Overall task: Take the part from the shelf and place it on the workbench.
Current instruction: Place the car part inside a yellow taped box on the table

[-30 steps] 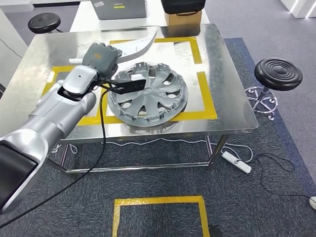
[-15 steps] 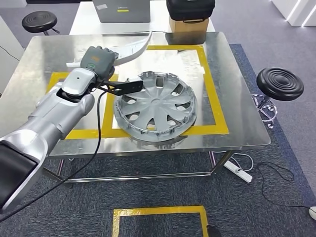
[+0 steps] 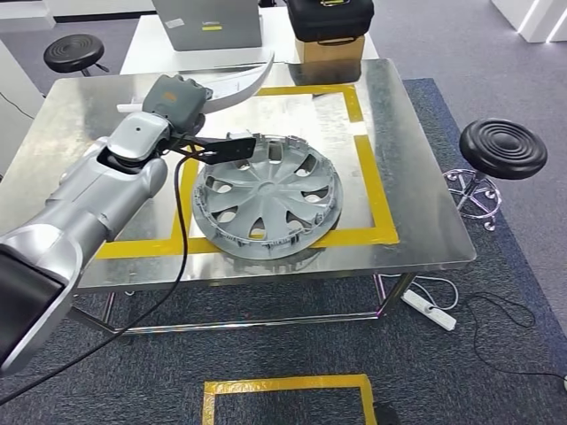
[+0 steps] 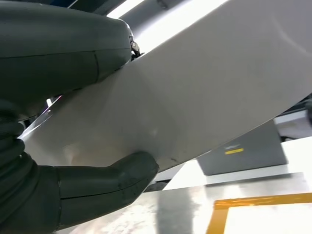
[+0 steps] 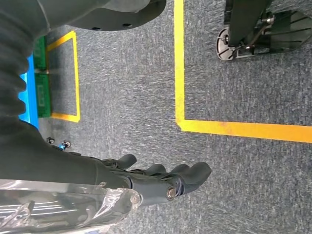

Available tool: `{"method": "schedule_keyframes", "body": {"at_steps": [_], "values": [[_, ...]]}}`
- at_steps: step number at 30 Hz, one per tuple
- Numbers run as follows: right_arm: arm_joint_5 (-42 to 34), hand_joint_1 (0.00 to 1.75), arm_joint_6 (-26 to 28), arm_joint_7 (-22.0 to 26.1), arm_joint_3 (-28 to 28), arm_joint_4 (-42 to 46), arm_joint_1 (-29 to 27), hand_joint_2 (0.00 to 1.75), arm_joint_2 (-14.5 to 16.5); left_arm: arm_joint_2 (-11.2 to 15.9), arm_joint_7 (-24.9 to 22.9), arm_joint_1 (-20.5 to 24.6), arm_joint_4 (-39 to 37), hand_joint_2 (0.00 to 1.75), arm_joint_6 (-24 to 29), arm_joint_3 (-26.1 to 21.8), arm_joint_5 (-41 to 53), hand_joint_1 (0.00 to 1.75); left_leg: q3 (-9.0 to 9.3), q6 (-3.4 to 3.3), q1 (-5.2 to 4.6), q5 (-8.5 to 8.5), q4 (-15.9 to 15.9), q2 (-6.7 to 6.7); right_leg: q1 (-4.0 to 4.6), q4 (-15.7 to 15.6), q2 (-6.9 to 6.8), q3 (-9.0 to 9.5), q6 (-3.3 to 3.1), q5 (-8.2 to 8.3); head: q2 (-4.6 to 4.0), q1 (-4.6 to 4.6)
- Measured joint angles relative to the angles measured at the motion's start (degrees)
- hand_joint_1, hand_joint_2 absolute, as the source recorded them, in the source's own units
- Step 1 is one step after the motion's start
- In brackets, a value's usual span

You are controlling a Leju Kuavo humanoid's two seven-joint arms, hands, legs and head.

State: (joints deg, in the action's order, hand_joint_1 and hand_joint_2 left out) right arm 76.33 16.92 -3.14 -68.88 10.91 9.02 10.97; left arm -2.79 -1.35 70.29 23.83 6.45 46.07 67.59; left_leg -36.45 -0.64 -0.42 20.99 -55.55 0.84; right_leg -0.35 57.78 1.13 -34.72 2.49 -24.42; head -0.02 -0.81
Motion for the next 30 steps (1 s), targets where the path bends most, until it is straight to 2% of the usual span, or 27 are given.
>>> {"method": "schedule_keyframes", "body": {"at_steps": [4,6,18,25,28,29,30], "values": [[0.2,0.00,0.0,-0.2,0.0,0.0,0.1,1.75,0.0,1.1,-1.2,0.1,-1.1,1.75,-0.8,-0.7,0.2,1.75,0.07,1.51,0.24,-0.26,0.3,-0.06,0.23,0.0,-0.01,-0.04,-0.36,0.05,0.00,-0.03],[0.4,0.00,0.0,-0.3,0.0,0.0,0.2,1.75,0.0,2.0,-2.0,0.2,-1.8,1.75,-1.1,-1.0,0.3,1.75,0.07,1.91,0.33,-0.28,0.4,-0.06,0.29,0.1,-0.03,-0.04,-0.50,0.08,0.00,-0.04],[1.2,0.00,0.0,-0.8,0.1,0.0,0.4,1.75,0.0,8.4,-5.5,0.4,-5.2,1.75,-1.0,-2.7,1.0,1.75,0.03,1.89,0.25,-0.39,0.3,-0.05,0.18,-0.1,-0.15,0.06,-0.50,0.30,0.00,-0.04],[1.4,0.00,0.0,-0.9,0.1,0.0,0.6,1.75,0.0,10.0,-5.3,0.2,-6.0,1.75,0.3,-3.6,0.8,1.75,0.00,1.88,0.23,-0.39,0.3,-0.03,0.16,-0.1,-0.21,0.07,-0.50,0.30,0.00,-0.04],[1.4,0.00,0.0,-0.9,0.1,0.0,0.6,0.44,0.0,10.3,-4.6,0.0,-6.1,1.75,0.7,-3.8,0.7,0.44,0.00,1.88,0.23,-0.39,0.3,-0.03,0.16,-0.1,-0.21,0.07,-0.50,0.31,0.00,-0.03],[1.4,0.00,0.0,-0.9,0.1,0.0,0.6,0.00,0.0,10.3,-4.1,0.0,-6.2,1.31,0.9,-3.8,0.6,0.00,0.00,1.88,0.23,-0.39,0.3,-0.03,0.16,-0.1,-0.20,0.07,-0.50,0.31,0.00,-0.03],[1.4,0.00,0.0,-0.9,0.1,0.0,0.6,0.00,0.0,10.4,-3.5,-0.1,-6.2,0.87,1.2,-3.8,0.4,0.00,0.00,1.88,0.22,-0.39,0.3,-0.03,0.16,-0.1,-0.20,0.07,-0.50,0.31,0.00,-0.03]]}}
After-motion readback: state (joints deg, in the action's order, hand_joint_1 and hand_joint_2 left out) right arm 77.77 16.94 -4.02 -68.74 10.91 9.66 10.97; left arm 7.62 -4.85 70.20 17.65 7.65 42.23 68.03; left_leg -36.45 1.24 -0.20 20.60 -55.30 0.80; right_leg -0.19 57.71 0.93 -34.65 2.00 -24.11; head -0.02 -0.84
